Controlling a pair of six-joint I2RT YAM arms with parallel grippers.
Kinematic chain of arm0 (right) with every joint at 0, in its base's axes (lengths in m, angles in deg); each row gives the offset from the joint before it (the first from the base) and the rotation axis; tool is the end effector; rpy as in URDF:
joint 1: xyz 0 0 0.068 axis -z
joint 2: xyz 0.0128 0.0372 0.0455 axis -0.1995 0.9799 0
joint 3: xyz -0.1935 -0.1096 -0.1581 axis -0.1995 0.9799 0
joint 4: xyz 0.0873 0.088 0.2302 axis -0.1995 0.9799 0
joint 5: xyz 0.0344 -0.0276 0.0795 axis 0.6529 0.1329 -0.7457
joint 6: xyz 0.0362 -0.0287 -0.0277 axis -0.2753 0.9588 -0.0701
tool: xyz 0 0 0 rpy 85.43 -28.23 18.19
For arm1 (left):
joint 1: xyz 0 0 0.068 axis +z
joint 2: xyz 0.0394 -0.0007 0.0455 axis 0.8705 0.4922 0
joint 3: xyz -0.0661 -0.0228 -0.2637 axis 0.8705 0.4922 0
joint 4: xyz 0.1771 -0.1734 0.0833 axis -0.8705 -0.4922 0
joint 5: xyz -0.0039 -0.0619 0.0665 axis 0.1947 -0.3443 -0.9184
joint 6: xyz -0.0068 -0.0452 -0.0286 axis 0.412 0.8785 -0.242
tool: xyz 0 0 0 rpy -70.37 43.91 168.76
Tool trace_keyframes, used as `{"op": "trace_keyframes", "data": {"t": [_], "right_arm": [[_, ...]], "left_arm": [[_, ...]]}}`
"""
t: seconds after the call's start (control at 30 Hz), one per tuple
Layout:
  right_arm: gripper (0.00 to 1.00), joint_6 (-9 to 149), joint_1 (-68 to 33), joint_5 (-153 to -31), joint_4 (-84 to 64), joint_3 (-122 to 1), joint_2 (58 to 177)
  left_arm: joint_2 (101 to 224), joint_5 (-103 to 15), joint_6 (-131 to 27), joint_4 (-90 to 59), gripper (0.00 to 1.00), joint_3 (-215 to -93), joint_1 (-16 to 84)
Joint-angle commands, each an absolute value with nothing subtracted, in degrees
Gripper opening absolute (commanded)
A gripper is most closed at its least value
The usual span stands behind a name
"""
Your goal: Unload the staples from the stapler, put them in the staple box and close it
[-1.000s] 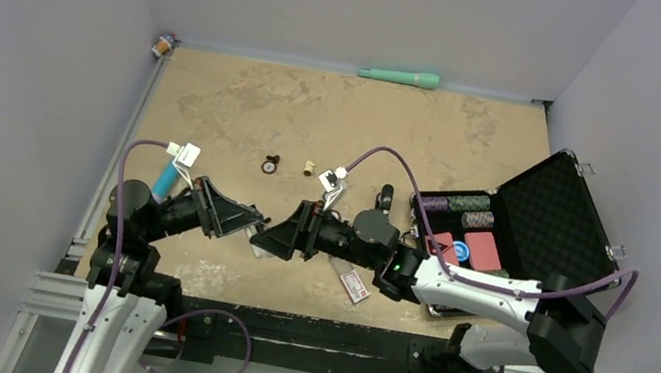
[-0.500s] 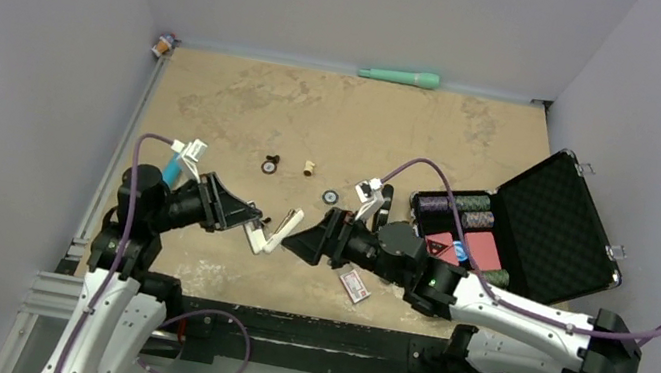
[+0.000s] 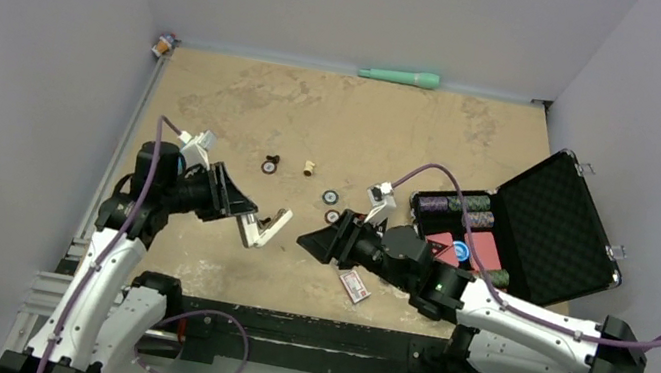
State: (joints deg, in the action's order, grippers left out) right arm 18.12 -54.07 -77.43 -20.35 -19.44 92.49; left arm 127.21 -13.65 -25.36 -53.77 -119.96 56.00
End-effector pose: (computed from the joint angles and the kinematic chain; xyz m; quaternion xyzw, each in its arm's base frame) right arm 0.0983 0.2066 0.2794 -0.0110 0.7707 0.5410 0.3365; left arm 0.1427 -0.0334 0.2734 -0.1032 0.8534 -0.4271 0.2804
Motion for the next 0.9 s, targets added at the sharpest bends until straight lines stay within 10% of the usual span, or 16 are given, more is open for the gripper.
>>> {"op": "trace_keyframes", "data": {"t": [0.0, 0.57, 0.87], "right_arm": [[0.56, 17.93, -54.23, -75.92, -21.21, -23.29, 97.21], [0.0, 12.22, -54.23, -71.15, -25.31, -26.75, 108.38], [0.0, 13.47, -54.21, -71.3, -22.85, -33.36, 116.16]], "left_arm": [[130.38, -17.57, -29.46, -57.14, 0.0, -123.73, 54.78], [137.65, -29.96, -28.92, -56.68, 0.0, -125.05, 44.01], [143.54, -29.38, -30.86, -57.37, 0.0, -128.22, 41.93]]}}
